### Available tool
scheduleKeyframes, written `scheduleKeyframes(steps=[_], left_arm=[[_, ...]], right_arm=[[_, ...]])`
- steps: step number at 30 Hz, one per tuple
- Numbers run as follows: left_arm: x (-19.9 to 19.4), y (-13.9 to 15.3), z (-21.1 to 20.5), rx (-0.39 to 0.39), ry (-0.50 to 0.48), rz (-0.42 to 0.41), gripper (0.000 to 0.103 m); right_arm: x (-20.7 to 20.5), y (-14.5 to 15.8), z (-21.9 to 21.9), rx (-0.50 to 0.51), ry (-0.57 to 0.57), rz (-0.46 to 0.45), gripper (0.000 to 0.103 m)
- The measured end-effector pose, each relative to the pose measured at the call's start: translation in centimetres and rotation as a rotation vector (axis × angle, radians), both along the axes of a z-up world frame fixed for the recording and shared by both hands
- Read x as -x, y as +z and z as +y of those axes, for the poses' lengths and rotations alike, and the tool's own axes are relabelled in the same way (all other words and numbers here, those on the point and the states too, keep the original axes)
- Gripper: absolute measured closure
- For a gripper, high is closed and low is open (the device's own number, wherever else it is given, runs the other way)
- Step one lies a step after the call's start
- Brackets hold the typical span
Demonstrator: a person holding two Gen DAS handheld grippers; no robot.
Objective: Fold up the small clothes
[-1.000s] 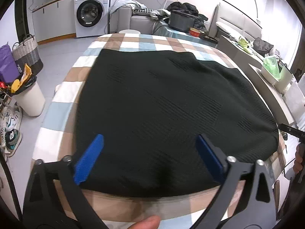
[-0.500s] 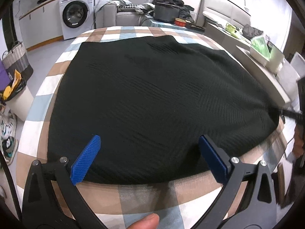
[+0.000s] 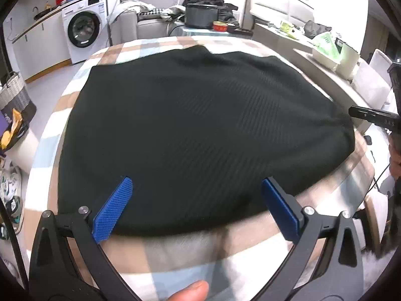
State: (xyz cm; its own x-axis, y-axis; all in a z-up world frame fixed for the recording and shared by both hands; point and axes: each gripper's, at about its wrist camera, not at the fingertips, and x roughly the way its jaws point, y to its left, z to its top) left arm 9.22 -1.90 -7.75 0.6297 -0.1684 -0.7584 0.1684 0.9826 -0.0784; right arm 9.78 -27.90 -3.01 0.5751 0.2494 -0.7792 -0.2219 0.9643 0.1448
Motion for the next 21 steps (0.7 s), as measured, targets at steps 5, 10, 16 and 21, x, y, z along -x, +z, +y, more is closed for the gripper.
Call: scheduleKeyframes(steps=[5,10,16,21], left_arm=[[-2.5,-0.7,-2.8,-0.044,-0.028,0.022,0.001],[-2.4,-2.8,-2.9,-0.087,-0.034,0.078,0.001],[-0.7,-3.0,-0.3,-0.06,-0.016,0.071,0.001],[0.5,-3.1,0.6,-0.077,-0.014,0.065,0.001]], right_arm=[[0.3,0.4,4.0,-0.048,0.111,-0.041,0.057],[-0.1,-2.9,9.6,0.013,0.246,0.045,0.057],[0.5,-4.3,11.4,0.154,0.332,0.02,0.045],[1.4,-4.0,7.3,0.081,0.332,0.016,0.045]])
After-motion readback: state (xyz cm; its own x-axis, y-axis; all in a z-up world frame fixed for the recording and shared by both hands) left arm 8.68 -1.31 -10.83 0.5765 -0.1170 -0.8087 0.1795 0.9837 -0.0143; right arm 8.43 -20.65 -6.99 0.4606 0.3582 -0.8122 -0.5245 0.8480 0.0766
